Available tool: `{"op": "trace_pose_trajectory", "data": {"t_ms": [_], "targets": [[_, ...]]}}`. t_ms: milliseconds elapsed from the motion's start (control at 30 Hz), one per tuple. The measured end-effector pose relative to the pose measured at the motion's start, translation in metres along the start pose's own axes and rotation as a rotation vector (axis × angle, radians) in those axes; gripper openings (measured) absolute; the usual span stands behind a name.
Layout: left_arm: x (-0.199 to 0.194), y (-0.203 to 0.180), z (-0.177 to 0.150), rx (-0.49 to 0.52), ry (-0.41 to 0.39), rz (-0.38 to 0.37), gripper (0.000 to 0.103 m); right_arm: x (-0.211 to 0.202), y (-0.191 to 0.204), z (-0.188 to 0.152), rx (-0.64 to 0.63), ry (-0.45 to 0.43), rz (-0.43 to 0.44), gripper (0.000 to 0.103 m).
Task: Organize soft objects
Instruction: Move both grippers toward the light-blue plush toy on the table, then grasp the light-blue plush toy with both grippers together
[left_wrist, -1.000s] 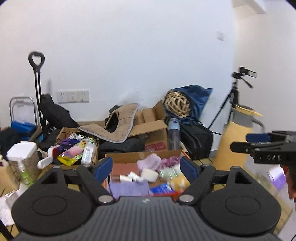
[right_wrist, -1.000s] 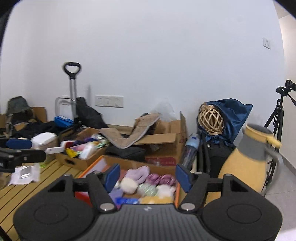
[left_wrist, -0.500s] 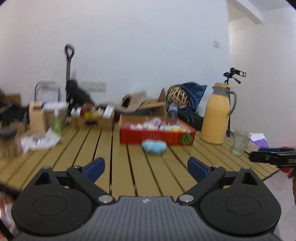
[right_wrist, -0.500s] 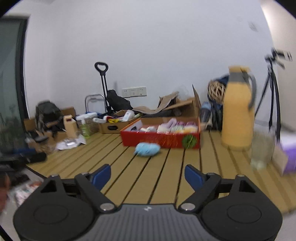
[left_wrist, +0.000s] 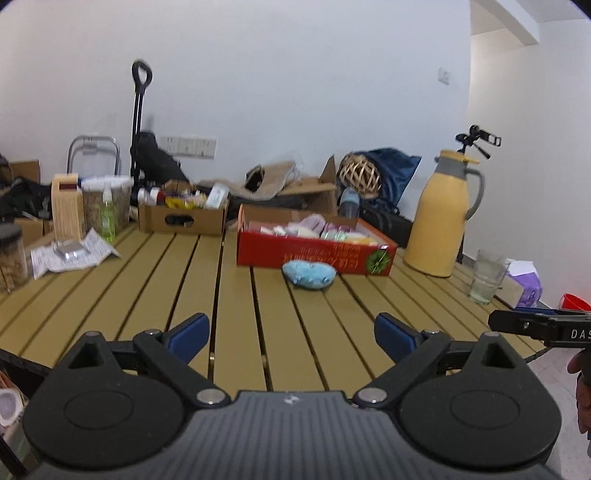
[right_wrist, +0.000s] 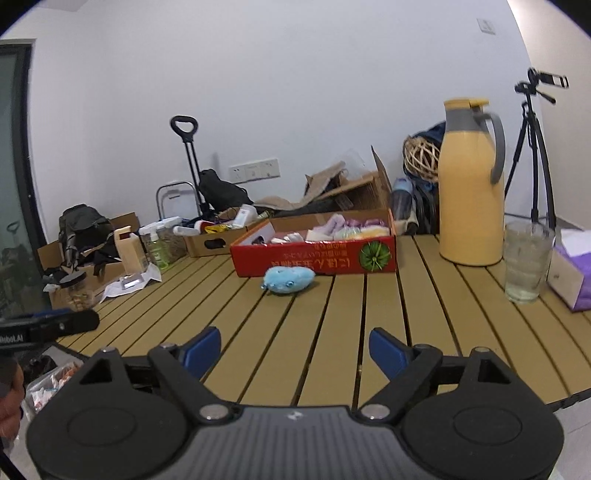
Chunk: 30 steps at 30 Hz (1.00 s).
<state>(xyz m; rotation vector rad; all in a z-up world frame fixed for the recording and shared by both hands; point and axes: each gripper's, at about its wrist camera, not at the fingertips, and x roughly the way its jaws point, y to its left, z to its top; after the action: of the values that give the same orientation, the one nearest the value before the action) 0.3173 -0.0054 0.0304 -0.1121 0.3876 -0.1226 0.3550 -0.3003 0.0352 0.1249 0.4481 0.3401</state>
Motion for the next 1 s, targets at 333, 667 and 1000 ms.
{"op": "trace_pose_trajectory", "data": {"t_ms": [333, 667, 1000], "targets": [[0.128, 0.018, 0.017, -0.069, 0.159, -0.037, 0.09, 0.127, -0.026, 0.032, 0.062, 0.12, 0.041, 0.075], [0.252, 0.025, 0.056, -0.164, 0.248, -0.115, 0.08, 0.28, -0.052, 0.07, 0.196, 0.216, 0.138, 0.066], [0.332, 0.05, 0.049, -0.393, 0.35, -0.296, 0.038, 0.365, -0.072, 0.069, 0.367, 0.301, 0.286, 0.036]]}}
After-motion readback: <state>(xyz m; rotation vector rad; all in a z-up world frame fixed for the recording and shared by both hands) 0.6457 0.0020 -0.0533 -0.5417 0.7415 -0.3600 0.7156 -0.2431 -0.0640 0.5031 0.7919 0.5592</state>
